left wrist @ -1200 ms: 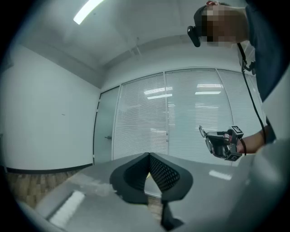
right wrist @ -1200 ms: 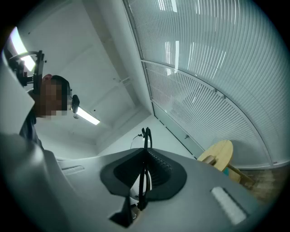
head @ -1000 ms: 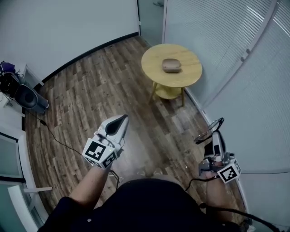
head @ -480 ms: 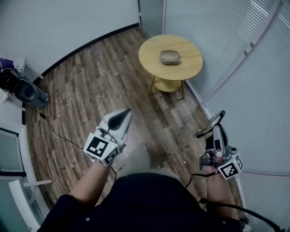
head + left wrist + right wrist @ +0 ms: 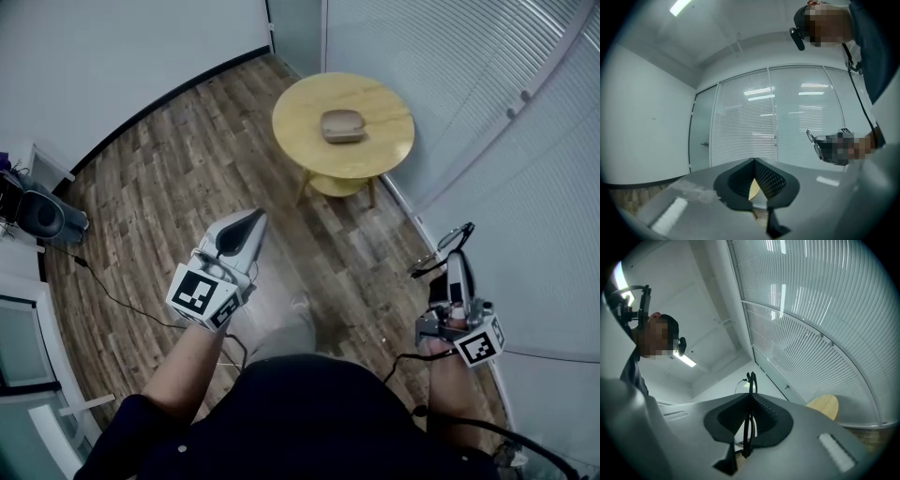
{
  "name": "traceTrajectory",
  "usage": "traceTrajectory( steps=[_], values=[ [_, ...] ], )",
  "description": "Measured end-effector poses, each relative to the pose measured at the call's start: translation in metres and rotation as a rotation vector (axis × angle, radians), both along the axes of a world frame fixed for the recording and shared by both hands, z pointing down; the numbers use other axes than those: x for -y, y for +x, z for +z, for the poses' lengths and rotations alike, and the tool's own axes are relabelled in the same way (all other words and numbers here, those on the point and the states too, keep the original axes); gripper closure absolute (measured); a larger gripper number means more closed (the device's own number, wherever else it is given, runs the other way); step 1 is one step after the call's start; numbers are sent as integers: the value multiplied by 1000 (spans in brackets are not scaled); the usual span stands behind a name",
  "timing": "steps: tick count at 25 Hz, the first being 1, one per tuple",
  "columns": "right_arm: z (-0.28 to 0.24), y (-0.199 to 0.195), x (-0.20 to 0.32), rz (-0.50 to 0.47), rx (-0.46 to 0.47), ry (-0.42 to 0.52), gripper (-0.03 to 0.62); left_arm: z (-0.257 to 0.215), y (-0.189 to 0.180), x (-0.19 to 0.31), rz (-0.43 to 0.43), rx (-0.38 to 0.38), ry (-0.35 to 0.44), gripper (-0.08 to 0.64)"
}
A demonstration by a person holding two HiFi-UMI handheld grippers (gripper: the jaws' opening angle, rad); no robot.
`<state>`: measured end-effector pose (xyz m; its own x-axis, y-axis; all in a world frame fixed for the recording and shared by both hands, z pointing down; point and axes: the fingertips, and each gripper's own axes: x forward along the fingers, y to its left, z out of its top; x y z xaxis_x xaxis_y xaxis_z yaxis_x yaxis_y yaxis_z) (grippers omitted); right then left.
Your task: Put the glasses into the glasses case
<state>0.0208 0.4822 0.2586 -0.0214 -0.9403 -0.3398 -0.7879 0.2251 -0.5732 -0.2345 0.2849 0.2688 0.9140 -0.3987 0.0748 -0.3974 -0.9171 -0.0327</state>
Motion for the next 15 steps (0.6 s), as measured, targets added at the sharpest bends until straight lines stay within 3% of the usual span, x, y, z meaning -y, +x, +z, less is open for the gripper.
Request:
traceTrajectory(
  steps=[15],
  values=[
    [-6,23,127,70,13,-20,560,9,50,139,104,11,3,560]
  ],
)
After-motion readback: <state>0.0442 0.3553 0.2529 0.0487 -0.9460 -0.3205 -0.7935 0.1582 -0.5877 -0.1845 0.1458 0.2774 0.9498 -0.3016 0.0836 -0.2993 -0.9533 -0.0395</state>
